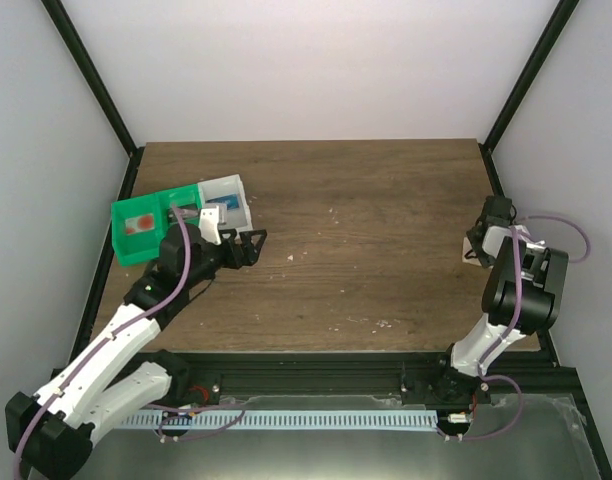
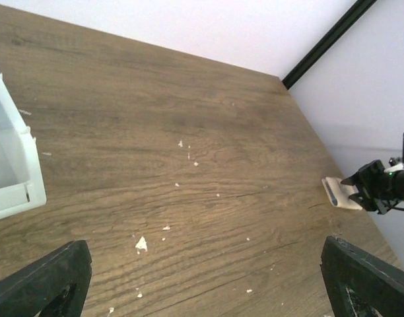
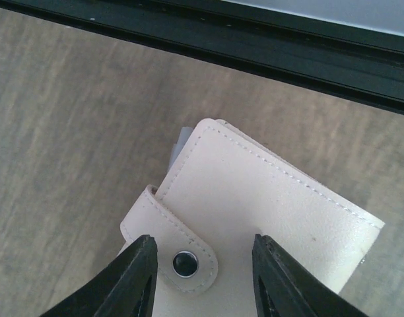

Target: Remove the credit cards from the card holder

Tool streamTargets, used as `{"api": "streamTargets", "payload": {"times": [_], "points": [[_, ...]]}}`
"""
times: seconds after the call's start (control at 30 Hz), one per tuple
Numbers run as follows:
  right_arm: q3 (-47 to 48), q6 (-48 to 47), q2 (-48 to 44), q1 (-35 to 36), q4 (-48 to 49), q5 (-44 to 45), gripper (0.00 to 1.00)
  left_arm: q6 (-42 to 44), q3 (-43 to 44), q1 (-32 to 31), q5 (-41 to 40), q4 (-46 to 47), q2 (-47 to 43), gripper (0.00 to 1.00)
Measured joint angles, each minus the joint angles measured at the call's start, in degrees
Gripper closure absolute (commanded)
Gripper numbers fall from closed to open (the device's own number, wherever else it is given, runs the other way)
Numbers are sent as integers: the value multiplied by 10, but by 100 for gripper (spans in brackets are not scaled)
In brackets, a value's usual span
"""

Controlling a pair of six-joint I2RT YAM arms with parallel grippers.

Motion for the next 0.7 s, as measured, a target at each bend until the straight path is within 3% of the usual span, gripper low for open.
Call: {"api": "streamTargets", "payload": {"times": [0.27, 0.7], "points": [[36, -49, 32, 16, 9, -30, 56, -4, 0, 0, -12, -1, 19, 6], [78, -138, 78, 125, 43, -64, 54, -5, 1, 0, -32, -14, 22, 6]]}}
